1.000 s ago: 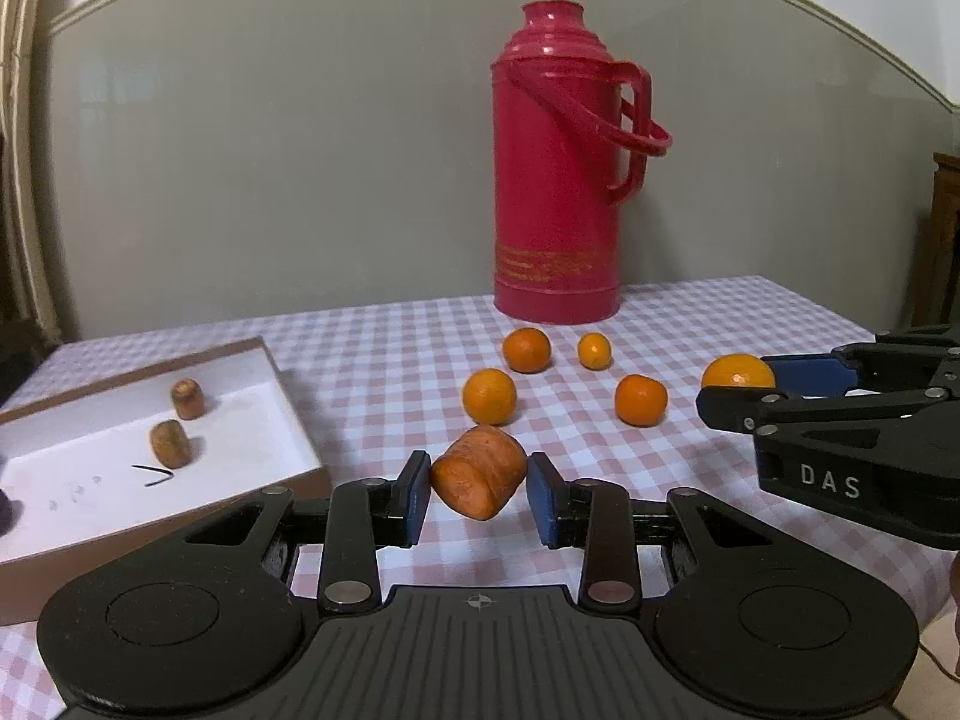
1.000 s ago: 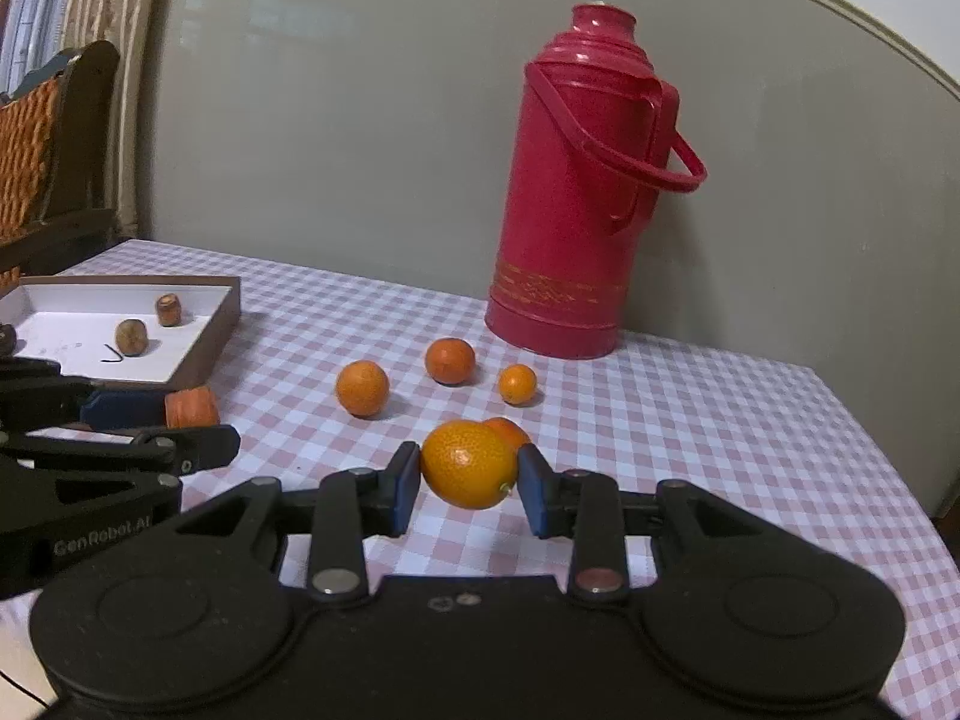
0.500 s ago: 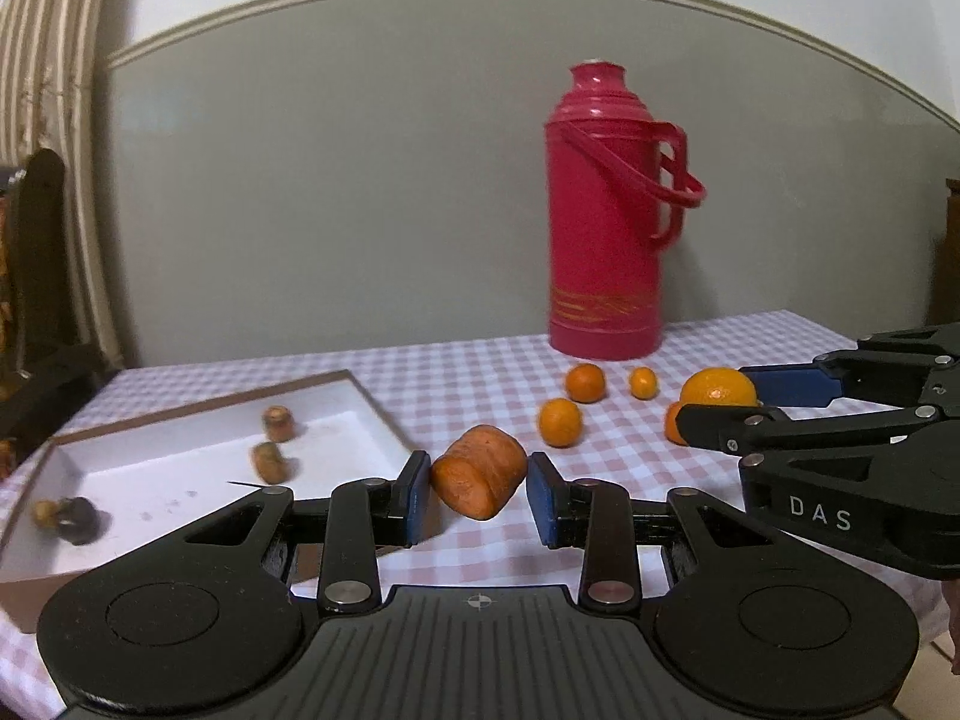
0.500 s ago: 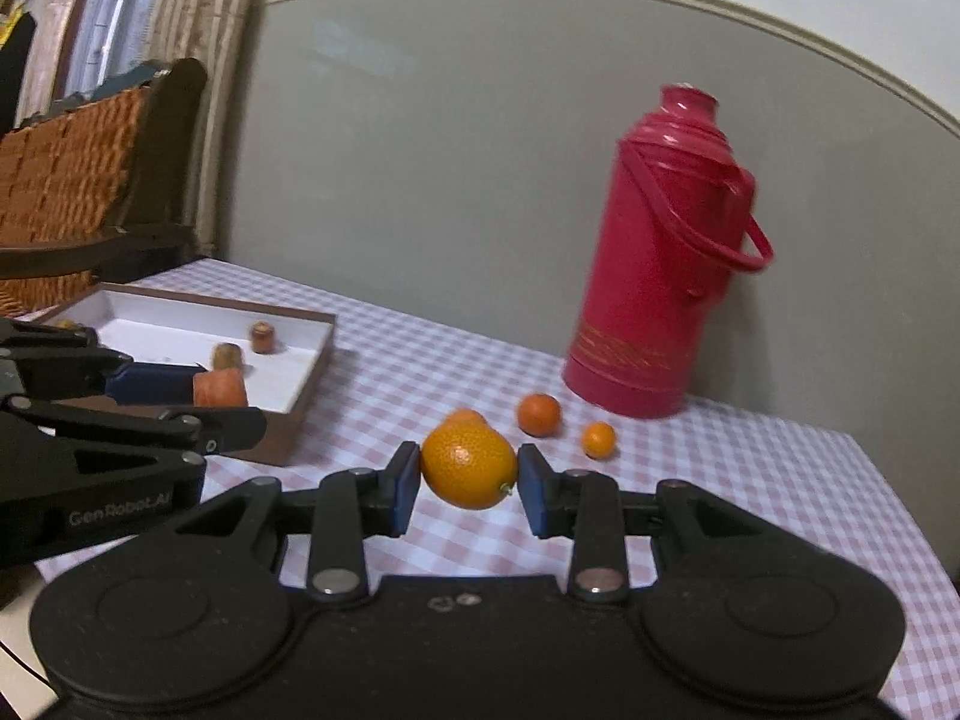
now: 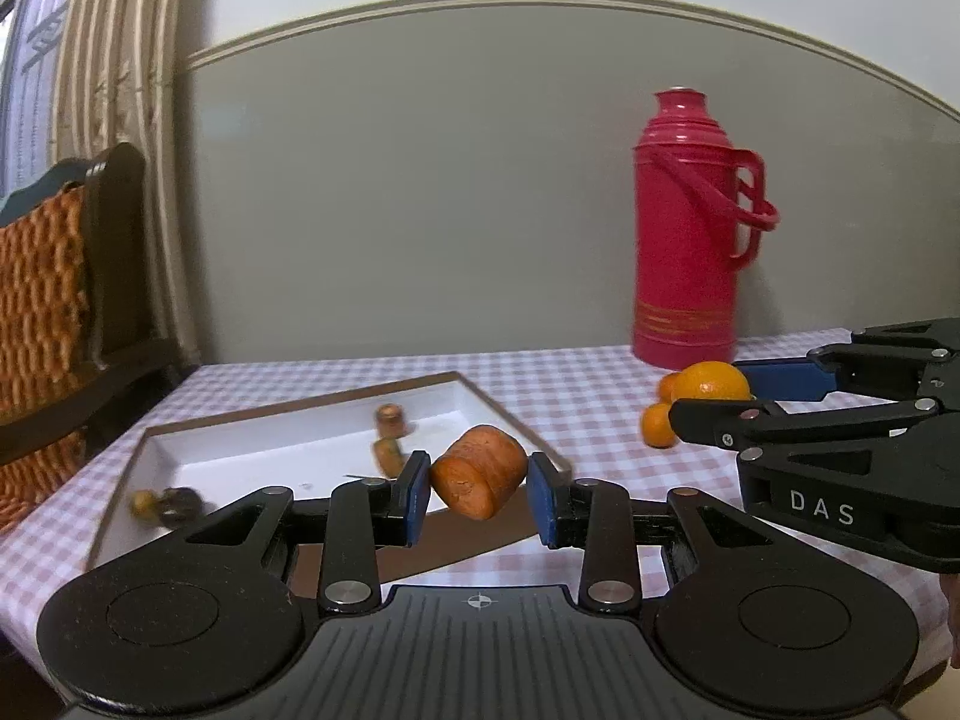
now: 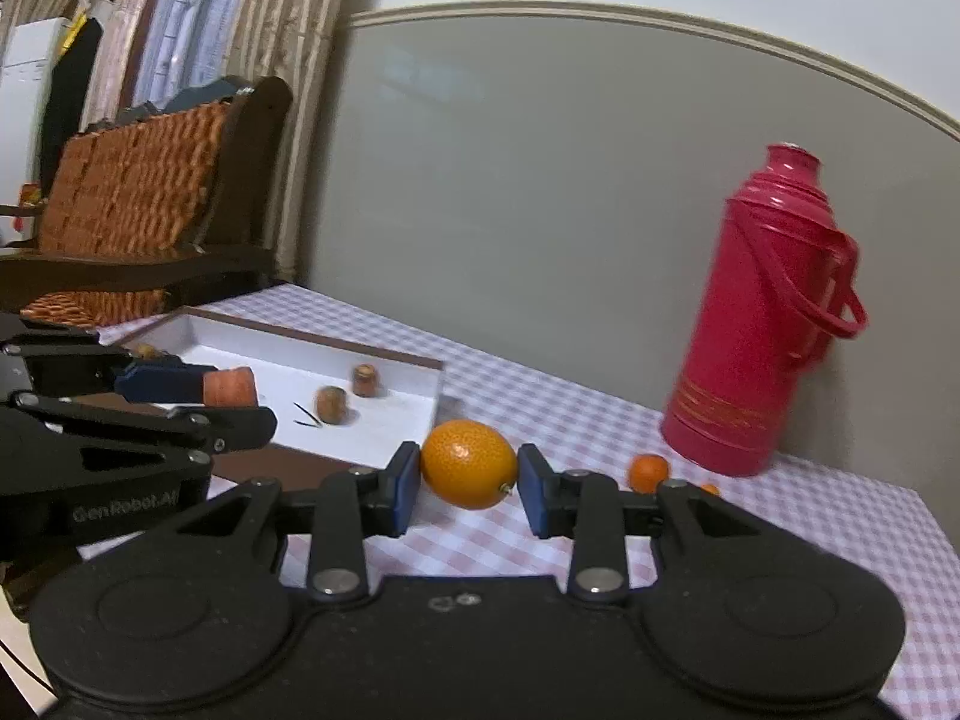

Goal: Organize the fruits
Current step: 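Carry the orange piece and mandarin over the box with both tools, then open both tools to drop the orange piece and mandarin into the box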

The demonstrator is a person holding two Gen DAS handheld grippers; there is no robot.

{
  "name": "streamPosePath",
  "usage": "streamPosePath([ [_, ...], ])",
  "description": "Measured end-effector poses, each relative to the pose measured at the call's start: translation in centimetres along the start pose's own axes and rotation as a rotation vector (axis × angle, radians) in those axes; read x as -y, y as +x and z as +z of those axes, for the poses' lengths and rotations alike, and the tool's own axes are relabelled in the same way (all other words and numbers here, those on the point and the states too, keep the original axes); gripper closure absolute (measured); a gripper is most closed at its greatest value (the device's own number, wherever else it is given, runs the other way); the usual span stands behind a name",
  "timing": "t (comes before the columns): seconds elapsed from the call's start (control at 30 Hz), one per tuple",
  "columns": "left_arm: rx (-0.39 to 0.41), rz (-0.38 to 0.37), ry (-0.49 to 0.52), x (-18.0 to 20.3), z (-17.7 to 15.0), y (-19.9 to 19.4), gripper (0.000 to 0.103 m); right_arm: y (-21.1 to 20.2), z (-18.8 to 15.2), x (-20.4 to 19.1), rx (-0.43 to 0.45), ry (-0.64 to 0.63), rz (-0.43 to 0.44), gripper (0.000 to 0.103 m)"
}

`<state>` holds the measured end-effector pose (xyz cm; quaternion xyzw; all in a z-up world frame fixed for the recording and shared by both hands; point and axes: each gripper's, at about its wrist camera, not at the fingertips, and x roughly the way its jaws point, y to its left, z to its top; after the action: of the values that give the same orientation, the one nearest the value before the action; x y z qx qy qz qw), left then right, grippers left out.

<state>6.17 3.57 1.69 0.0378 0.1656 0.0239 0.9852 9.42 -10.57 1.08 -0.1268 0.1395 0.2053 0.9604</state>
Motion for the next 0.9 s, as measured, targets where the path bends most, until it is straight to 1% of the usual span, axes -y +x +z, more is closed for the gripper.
streamPosePath([
  [0.47, 0.018, 0.113, -0.041, -5.4, -0.4, -1.1, 0.068, 1.2, 1.5, -4.3, 0.036, -0.031, 0.090, 0.076],
  [0.63, 0.013, 0.151, -0.056, -7.4, -0.8, -1.4, 0.068, 1.8, 2.0, -5.7, 0.050, -0.039, 0.121, 0.076],
  [0.9, 0.017, 0.207, -0.068, -9.8, -0.8, -1.7, 0.068, 3.2, 3.1, -8.0, 0.066, -0.044, 0.165, 0.076],
])
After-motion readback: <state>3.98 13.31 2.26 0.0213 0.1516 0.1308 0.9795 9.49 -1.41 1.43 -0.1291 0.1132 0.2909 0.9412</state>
